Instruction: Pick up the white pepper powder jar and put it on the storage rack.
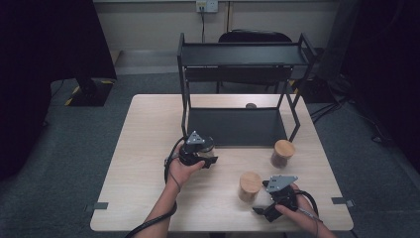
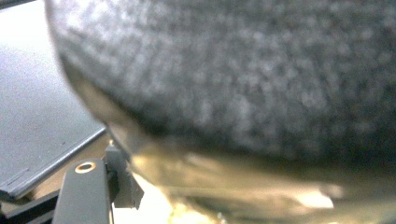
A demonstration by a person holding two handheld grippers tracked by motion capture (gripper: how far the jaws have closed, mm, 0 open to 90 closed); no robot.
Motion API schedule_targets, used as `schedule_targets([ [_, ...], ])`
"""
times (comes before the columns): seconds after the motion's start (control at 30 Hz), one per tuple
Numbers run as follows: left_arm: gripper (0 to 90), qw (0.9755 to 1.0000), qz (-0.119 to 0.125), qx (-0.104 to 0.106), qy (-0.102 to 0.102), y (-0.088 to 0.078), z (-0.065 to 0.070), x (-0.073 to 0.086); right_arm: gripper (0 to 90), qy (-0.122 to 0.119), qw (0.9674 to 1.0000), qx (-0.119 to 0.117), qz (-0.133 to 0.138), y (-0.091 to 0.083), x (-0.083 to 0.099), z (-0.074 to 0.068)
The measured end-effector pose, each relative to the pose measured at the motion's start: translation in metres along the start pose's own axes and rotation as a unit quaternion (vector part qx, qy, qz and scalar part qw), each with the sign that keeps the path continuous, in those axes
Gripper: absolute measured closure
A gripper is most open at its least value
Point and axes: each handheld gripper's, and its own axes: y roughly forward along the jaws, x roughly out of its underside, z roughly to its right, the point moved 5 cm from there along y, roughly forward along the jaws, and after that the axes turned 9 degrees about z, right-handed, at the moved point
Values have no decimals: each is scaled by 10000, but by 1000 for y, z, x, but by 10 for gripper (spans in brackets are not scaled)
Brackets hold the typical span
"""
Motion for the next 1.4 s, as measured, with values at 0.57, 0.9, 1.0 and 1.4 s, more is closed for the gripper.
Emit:
schedule_targets([
  [0.57, 309, 10000, -21, -32, -28, 8, -5, -10, 0, -1, 10000, 1, 0, 0, 0, 0],
  [0.9, 310, 9999, -37, -94, -36, 10, -10, -17, 0, -1, 10000, 0, 0, 0, 0, 0],
  [1.0, 310, 9999, -27, -112, -43, 11, -11, -19, 0, 1, 10000, 0, 1, 0, 0, 0],
  [1.4, 310, 9999, 23, -154, -66, 13, -16, -27, 0, 1, 10000, 0, 1, 0, 0, 0],
])
